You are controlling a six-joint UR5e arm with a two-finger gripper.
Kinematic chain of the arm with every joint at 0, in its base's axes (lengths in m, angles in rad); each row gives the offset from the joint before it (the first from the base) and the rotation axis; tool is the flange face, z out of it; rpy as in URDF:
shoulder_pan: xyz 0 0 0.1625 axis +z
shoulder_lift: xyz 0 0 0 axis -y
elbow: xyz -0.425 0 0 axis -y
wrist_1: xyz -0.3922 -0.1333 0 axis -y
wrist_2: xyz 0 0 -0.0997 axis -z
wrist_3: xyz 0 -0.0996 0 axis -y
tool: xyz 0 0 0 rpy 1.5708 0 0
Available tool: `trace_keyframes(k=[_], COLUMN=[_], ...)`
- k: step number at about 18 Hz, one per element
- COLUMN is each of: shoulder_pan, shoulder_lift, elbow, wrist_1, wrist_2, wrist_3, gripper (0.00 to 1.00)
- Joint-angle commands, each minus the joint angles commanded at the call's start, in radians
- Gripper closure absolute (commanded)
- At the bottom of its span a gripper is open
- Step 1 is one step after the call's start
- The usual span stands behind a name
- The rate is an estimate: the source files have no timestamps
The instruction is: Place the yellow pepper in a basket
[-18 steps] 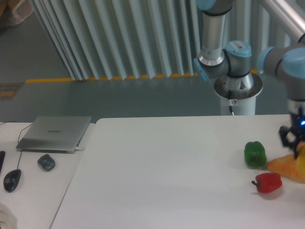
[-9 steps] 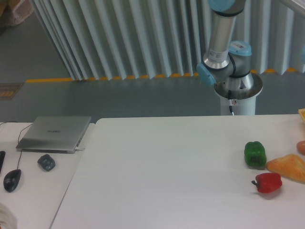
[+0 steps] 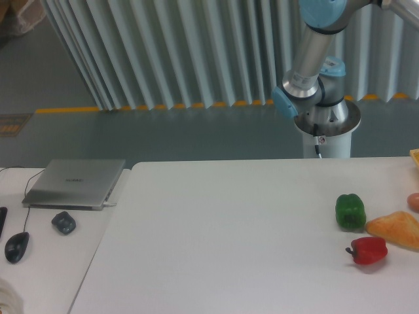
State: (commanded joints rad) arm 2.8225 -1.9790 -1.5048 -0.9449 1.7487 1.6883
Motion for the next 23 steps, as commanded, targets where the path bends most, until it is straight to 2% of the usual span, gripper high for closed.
trace_keyframes(k=[4, 7, 9, 10, 12, 14, 16, 19, 23], shoulder_pan=[-0.014, -0.026, -0.078, -0.107, -0.185, -0.207, -0.219, -0.245, -0.249], shoulder_lift=[0.038, 0.083, 0.13, 0.173, 0.205, 0.21, 0.207, 0.177, 0.172], elbow=[-0.012, -0.015, -0.031, -0.053, -0.063, -0.058, -0.055, -0.051, -0.051], wrist_1=[-0.028, -0.096, -0.176, -0.214, -0.251, -0.287, -0.304, -0.299, -0.296], wrist_2=[0.0, -0.008, 0.003, -0.011, -0.066, -0.176, -0.233, -0.229, -0.229], wrist_3=[0.06, 0.067, 0.065, 0.053, 0.05, 0.047, 0.053, 0.048, 0.048], gripper=[0.0, 0.0, 0.0, 0.0, 0.0, 0.0, 0.0, 0.0, 0.0])
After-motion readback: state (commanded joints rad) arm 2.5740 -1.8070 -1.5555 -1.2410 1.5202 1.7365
